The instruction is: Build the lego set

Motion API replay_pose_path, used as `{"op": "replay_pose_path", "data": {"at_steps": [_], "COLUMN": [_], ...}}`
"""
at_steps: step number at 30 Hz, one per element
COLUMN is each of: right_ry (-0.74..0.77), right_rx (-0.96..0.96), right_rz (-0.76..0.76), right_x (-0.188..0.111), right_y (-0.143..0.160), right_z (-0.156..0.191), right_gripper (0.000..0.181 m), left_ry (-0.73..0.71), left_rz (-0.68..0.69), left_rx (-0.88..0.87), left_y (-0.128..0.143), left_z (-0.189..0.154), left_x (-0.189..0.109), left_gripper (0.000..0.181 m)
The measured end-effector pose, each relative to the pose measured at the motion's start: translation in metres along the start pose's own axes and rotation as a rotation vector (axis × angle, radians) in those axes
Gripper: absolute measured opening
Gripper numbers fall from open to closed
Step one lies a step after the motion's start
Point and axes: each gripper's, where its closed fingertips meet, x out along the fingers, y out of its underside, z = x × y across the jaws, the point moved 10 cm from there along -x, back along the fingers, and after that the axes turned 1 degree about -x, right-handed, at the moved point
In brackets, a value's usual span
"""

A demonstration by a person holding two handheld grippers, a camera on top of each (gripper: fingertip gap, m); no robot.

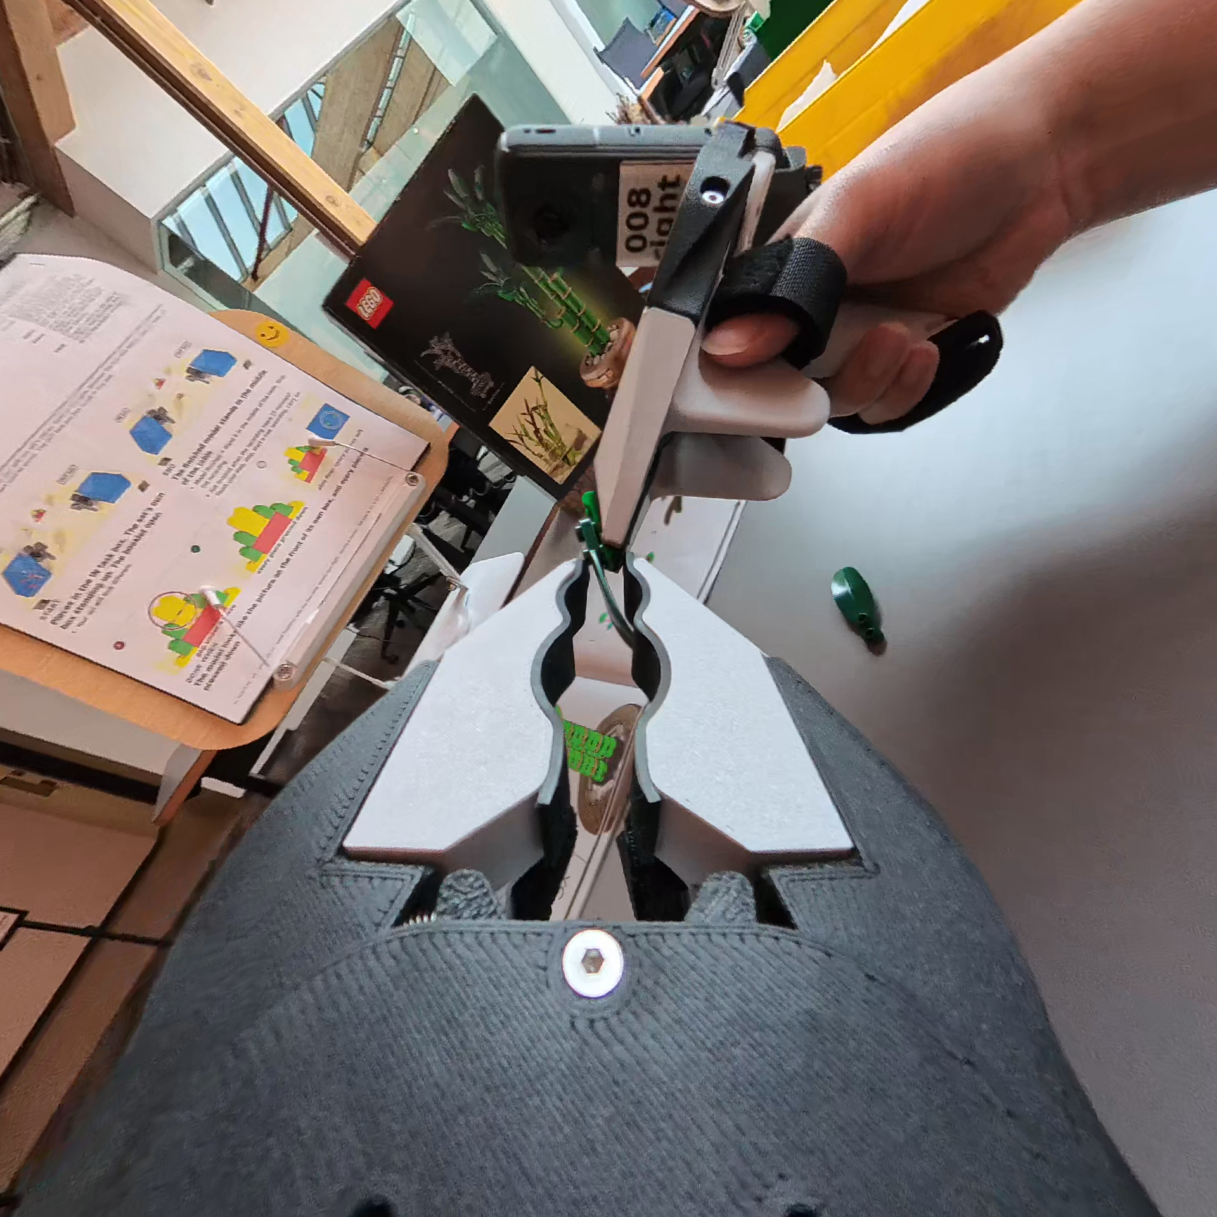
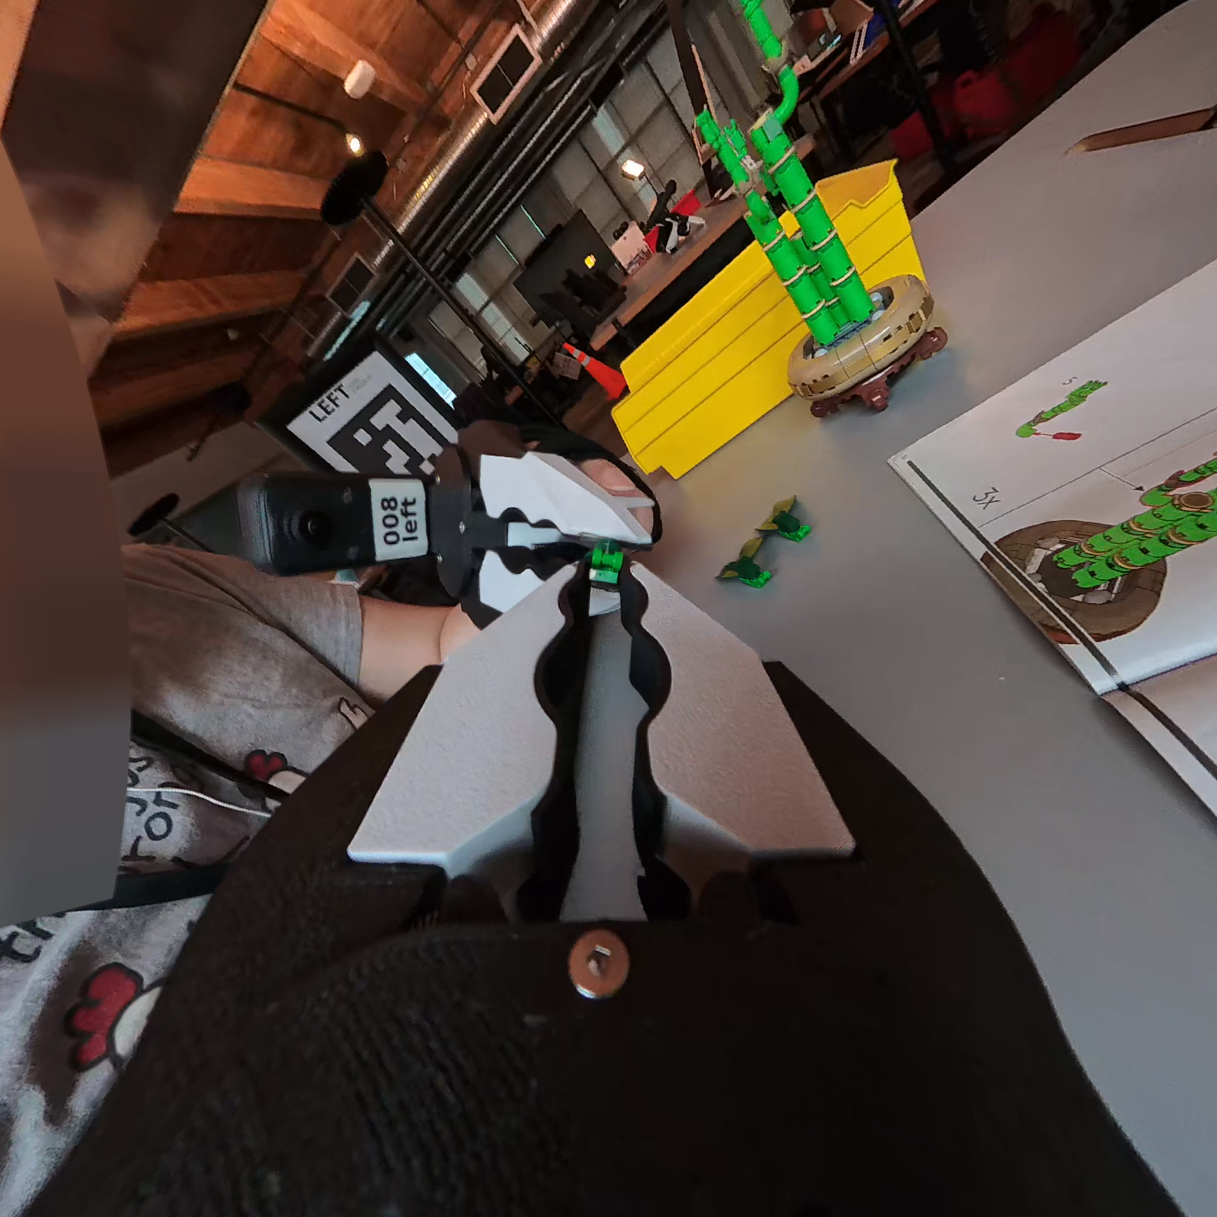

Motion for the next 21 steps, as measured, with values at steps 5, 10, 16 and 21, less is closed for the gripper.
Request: {"op": "replay_pose_path", "data": {"at_steps": [5,10,16,21], "right_ry": [0.055,0.143,0.173,0.409], "right_rx": [-0.094,-0.201,-0.573,-1.170], "right_rz": [0.068,0.148,0.239,0.426], "right_x": [0.000,-0.002,-0.007,0.003], "right_y": [0.000,0.001,0.002,0.022], "right_z": [0.004,0.008,0.026,0.044], "right_gripper": [0.008,0.018,0.035,0.032], "left_ry": [0.062,0.092,0.161,0.276], "left_rz": [0.009,0.041,0.068,0.093], "left_rx": [-0.044,-0.036,-0.039,-0.015], "left_y": [0.002,0.006,0.010,0.013], "left_z": [0.000,-0.002,-0.003,-0.009], "left_x": [0.000,0.003,0.002,0.000], "left_gripper": [0.008,0.006,0.005,0.006]}}
